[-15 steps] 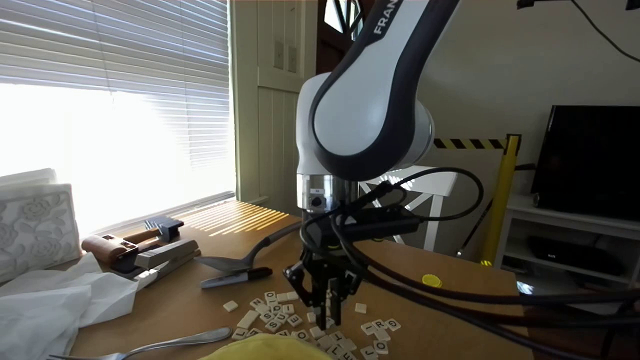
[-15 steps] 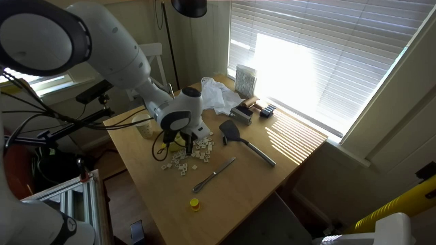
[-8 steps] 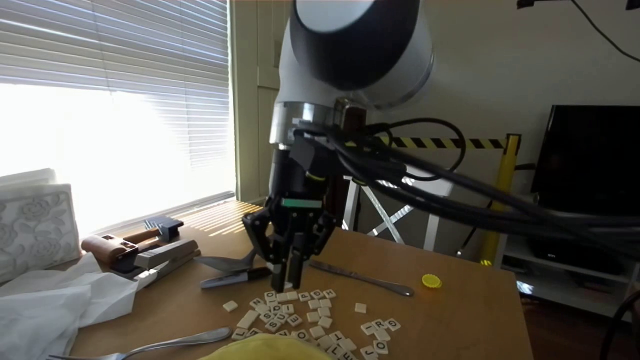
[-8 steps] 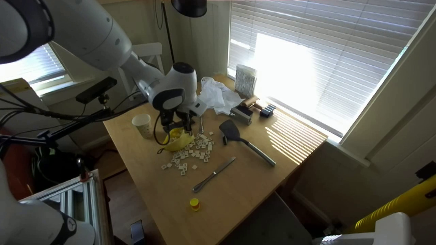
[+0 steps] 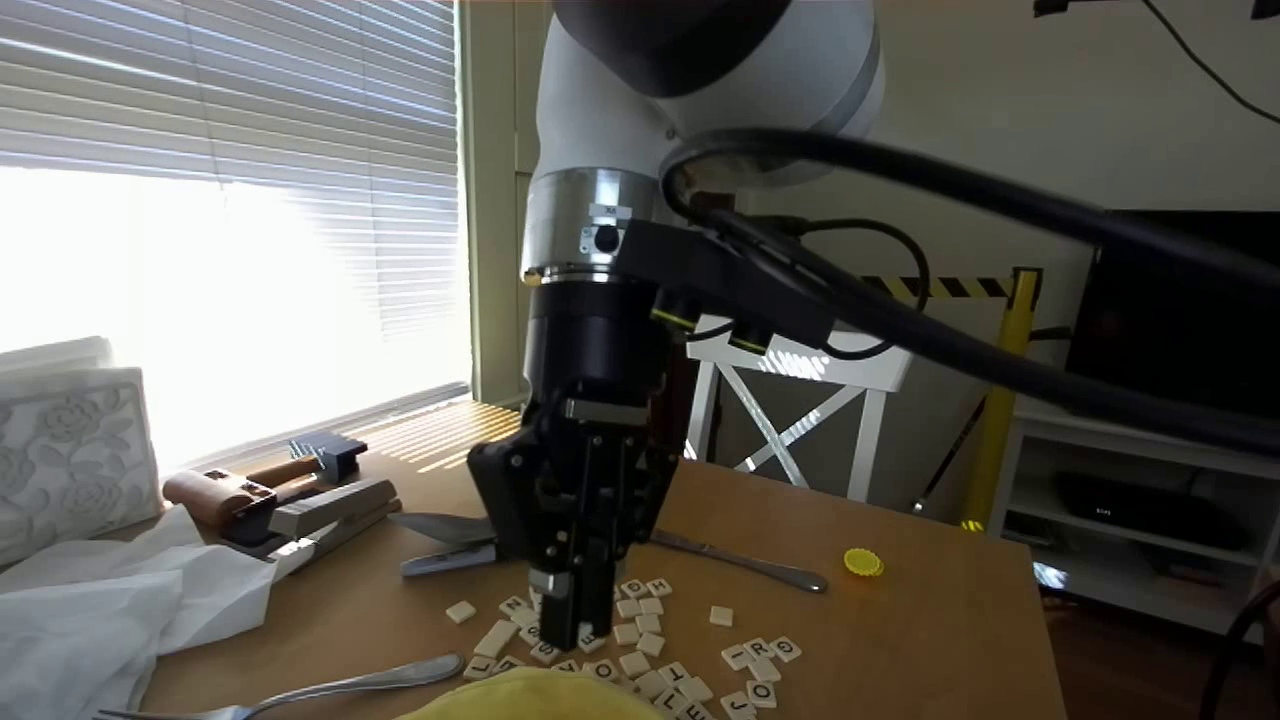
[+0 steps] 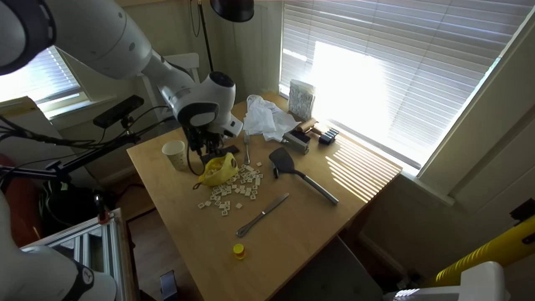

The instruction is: Put one tile inside the banana purse.

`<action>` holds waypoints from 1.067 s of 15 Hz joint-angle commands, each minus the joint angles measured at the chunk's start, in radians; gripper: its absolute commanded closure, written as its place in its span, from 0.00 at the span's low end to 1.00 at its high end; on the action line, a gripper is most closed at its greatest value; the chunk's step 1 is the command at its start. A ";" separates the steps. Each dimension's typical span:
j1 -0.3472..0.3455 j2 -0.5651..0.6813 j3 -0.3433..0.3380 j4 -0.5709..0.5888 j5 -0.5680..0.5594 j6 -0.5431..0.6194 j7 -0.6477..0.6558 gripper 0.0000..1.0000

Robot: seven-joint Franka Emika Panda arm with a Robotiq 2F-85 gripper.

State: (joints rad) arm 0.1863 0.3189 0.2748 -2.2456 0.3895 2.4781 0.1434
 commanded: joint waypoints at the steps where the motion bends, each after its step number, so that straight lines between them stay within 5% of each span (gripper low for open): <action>1: 0.001 0.004 -0.017 0.003 0.000 -0.074 0.010 0.95; 16: 0.008 0.080 -0.017 0.027 0.007 -0.095 0.001 0.95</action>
State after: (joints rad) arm 0.1910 0.3857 0.2641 -2.2387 0.3901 2.3992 0.1445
